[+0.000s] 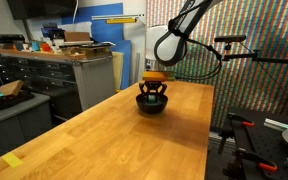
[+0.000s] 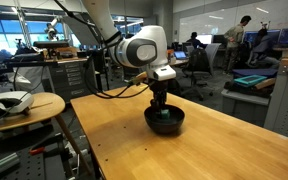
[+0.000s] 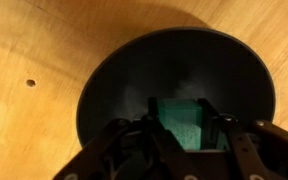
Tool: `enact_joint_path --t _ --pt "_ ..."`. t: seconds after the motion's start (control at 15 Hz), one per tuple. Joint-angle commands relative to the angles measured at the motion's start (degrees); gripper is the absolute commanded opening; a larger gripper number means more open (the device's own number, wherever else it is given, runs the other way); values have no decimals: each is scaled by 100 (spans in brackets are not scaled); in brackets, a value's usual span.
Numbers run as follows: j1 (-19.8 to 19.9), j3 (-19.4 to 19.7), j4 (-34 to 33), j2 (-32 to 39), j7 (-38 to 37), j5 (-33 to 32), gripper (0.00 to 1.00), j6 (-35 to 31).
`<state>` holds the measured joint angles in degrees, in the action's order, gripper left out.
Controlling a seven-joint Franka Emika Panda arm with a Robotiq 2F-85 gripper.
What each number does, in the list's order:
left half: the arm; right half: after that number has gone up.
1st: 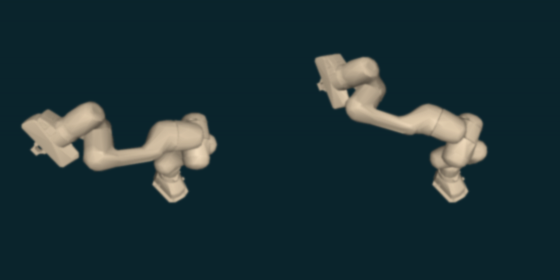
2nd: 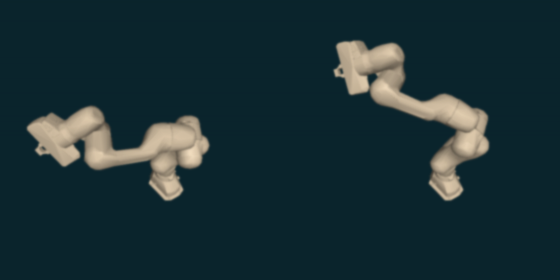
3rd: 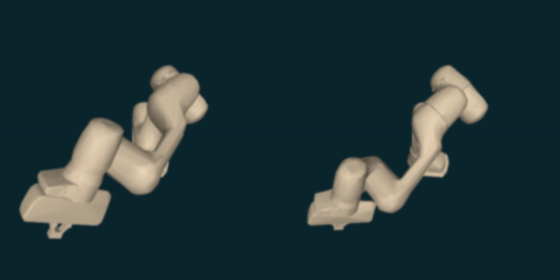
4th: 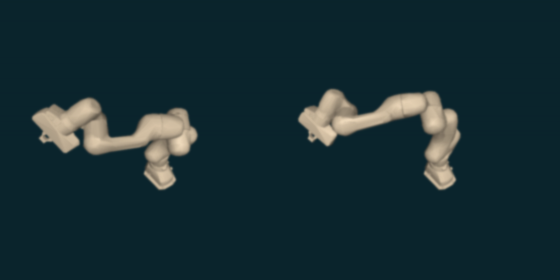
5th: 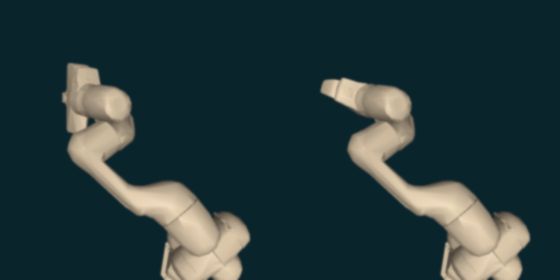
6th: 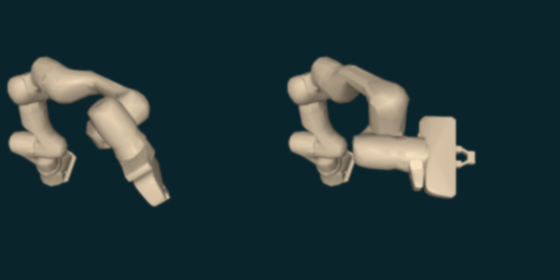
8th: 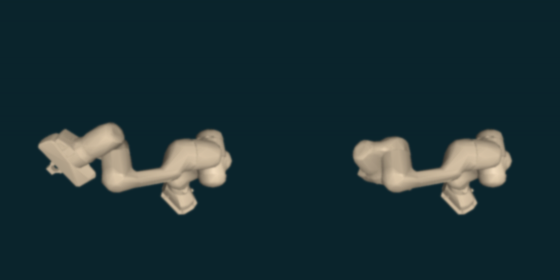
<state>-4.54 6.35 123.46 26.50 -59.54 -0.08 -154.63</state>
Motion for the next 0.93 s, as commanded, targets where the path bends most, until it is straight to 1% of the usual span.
enact_joint_path --t 0.0,0.2,0.27,0.53,0.73,0.87 --pt "-15 -1 -68 -6 223 187 73 -106" --pt "-7 -14 -46 -49 286 248 98 -130" --pt "-2 -24 -33 -70 312 273 100 -138" --pt "-43 -19 46 -218 391 290 100 -97" --pt "12 -150 167 -463 696 341 100 -13" --pt "-25 -179 256 -664 878 294 100 80"
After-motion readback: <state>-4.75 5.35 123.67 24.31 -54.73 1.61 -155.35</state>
